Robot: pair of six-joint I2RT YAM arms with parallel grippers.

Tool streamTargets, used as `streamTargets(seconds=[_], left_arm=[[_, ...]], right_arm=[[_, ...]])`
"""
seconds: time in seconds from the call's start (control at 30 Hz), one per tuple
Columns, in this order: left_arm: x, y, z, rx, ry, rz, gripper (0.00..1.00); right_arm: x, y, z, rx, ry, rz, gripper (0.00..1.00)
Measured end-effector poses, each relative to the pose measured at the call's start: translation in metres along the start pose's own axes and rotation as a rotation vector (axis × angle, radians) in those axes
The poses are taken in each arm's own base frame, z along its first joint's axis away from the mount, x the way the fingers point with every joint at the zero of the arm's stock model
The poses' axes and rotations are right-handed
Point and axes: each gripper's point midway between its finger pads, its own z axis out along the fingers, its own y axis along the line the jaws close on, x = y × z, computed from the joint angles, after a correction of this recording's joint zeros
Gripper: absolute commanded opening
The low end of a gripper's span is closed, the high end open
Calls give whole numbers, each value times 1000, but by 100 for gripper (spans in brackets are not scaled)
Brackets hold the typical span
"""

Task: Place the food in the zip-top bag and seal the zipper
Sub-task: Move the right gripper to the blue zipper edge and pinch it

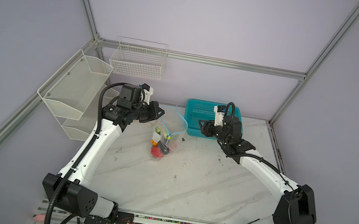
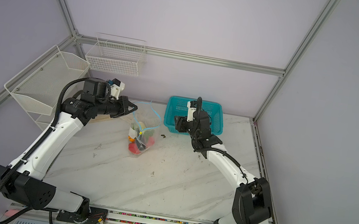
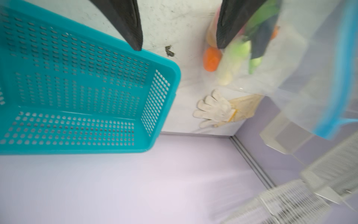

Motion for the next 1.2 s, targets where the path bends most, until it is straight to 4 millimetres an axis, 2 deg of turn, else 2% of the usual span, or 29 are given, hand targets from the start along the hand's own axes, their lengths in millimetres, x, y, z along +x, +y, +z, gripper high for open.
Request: streamTargets(seconds=[0.1, 0.2, 0.33, 0.57, 0.7, 0.83, 1.13, 1.2], left_arm=[[2, -2, 0, 10, 11, -2, 0], [3, -2, 0, 16, 17, -2, 0], [6, -1, 0, 13, 29, -7, 0], [8, -1, 0, 10, 35, -10, 0], [8, -1, 0, 10, 35, -10, 0], [8, 0, 0, 9, 37, -12, 0], [10, 0, -1, 7, 46, -5, 0], [11, 0, -1, 6, 51, -3, 0]], right_arm=[[-20, 27, -13, -106, -7, 34, 64], [-24, 46, -17, -199, 14, 91, 61], [-14, 66, -11, -279, 90, 164, 56], [13, 109, 0, -351, 225, 177, 55], [19, 128, 1, -371, 266, 158, 46], [26, 134, 4, -368, 299, 141, 33], [34, 126, 7, -322, 330, 131, 2], [34, 127, 7, -324, 331, 136, 0]])
